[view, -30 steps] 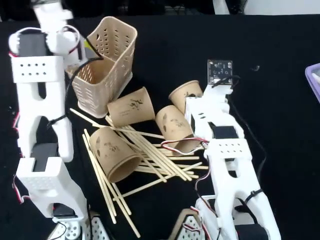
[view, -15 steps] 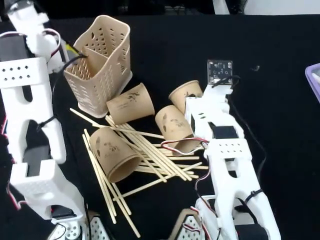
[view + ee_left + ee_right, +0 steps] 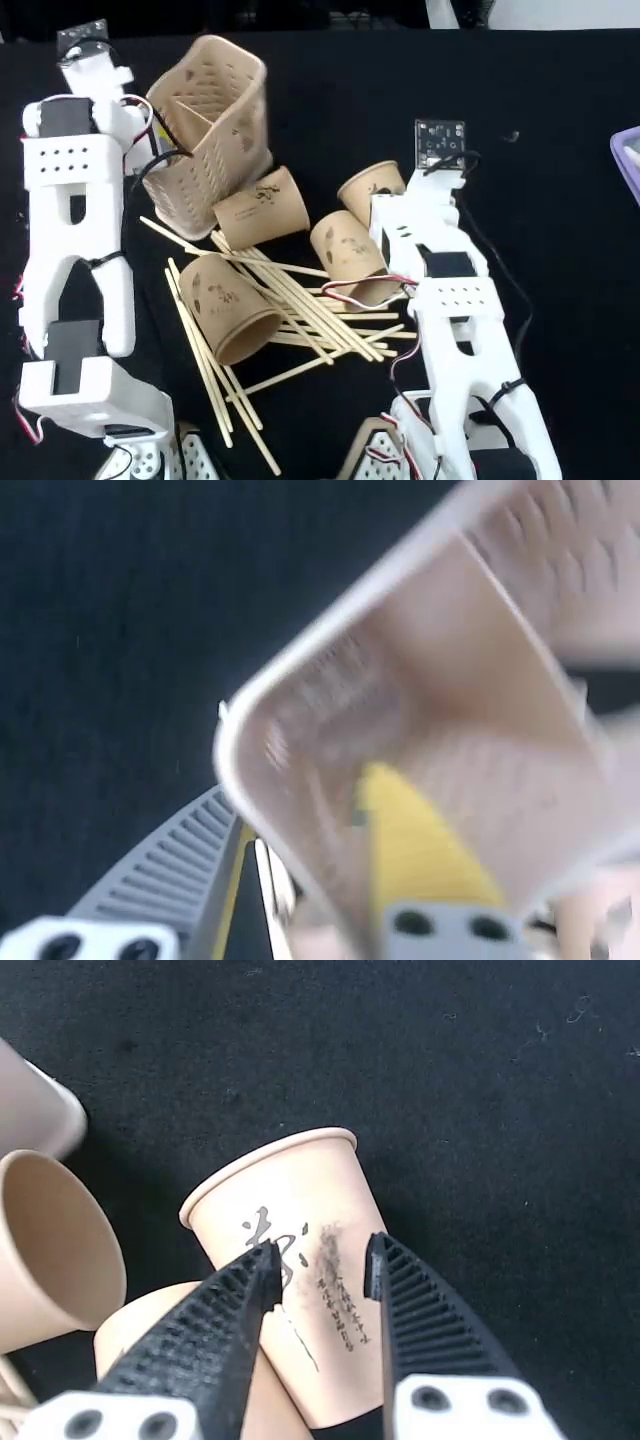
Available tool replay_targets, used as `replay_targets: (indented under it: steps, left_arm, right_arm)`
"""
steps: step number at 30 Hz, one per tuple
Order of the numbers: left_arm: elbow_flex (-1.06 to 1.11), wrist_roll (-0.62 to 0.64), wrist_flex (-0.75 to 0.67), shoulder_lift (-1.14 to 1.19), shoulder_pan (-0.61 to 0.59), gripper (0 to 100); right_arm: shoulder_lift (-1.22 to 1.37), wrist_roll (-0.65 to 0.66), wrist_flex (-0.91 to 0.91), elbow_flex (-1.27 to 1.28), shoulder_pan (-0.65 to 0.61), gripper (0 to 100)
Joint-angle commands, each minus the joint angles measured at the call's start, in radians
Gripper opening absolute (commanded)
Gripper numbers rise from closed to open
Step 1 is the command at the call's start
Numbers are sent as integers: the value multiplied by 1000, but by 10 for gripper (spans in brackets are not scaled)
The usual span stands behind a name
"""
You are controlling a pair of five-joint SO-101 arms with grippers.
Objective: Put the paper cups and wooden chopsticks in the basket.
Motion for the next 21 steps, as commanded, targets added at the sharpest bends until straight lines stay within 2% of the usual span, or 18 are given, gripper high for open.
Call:
replay_targets:
  steps: [1, 6, 11, 14, 18, 21]
  left_arm:
    - [8, -140, -115, -40, 48, 40]
    - [-12, -295, -170, -40, 140, 30]
    - [-4, -304, -270, -38, 183, 34]
    - [-5, -270, -261, -15, 200, 42]
    - [-41, -152, -198, 34, 191, 153]
    - [-93, -115, -147, 58, 180, 211]
  right_arm:
    - [-4, -5, -2, -10, -9, 148]
    - [-4, -5, -2, -10, -9, 148]
    - [-4, -5, 0, -8, -8, 148]
    - [-5, -5, 37, -24, 3, 148]
    - [-31, -12, 161, -96, 43, 148]
    - [-84, -12, 209, -111, 74, 149]
